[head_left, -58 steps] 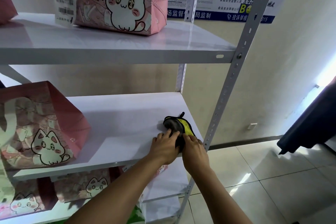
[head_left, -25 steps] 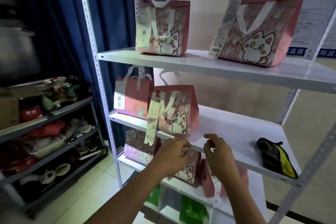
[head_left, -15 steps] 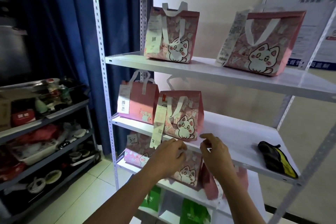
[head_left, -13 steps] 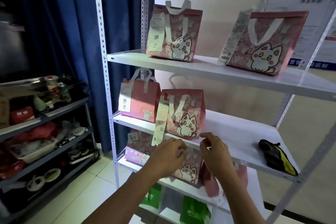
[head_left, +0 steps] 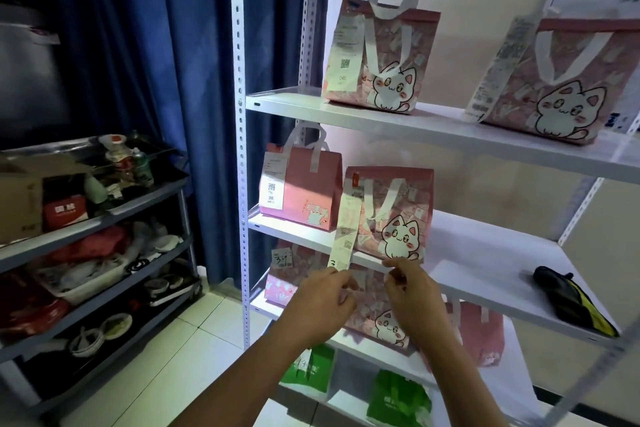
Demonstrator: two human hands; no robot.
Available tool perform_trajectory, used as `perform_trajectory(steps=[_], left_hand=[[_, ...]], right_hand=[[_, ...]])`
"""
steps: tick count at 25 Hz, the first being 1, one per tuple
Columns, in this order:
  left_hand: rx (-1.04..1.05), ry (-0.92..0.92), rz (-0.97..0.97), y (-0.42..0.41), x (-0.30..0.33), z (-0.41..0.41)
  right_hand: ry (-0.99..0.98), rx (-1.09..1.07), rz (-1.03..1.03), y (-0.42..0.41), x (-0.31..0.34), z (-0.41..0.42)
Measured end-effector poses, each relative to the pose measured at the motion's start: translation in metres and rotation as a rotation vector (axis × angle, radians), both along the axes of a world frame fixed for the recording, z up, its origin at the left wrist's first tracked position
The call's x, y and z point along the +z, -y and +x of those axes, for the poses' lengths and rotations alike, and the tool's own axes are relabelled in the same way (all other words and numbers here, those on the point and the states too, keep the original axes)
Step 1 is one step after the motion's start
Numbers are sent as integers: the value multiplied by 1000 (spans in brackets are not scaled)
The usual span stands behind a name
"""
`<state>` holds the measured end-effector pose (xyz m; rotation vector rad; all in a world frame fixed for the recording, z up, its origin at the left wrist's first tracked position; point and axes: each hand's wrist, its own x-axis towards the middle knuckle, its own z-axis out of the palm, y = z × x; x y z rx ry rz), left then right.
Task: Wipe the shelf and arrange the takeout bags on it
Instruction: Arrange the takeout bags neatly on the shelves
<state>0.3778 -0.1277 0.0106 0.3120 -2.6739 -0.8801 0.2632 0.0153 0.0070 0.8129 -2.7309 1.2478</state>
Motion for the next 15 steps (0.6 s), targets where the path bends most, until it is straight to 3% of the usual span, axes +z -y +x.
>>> perform_trajectory(steps=[5, 15], left_hand=[[-3, -31, 18, 24, -7, -17], [-105, -128, -75, 7, 50, -105]], right_hand=[[36, -9, 1, 12, 10, -1], [-113, -108, -40, -11, 45, -88]])
